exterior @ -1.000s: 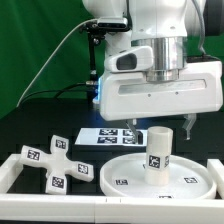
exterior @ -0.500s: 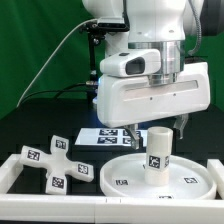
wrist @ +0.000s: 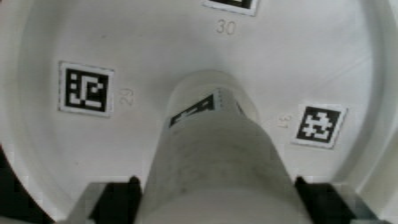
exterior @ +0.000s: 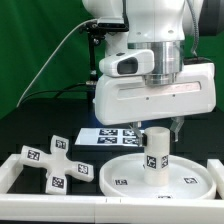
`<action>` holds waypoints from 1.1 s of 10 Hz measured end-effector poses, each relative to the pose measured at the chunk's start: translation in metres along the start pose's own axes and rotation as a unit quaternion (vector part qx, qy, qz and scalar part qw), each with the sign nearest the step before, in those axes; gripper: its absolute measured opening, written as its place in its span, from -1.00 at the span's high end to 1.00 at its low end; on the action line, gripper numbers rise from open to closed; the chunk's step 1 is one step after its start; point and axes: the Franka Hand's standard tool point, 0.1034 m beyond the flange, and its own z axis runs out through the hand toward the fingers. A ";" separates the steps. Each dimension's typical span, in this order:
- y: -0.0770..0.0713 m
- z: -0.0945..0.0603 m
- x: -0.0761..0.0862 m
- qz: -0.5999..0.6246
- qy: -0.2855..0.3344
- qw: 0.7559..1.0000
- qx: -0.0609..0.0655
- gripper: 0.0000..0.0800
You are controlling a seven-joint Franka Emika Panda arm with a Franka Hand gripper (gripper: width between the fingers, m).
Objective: Assemble round table
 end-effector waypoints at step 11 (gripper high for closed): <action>-0.001 0.001 0.000 0.683 -0.011 0.730 0.034 -0.02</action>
Offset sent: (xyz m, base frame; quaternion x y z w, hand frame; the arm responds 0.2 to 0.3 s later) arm 0.0088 0.0029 0.0018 -0.0274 -0.0050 0.3200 0.9470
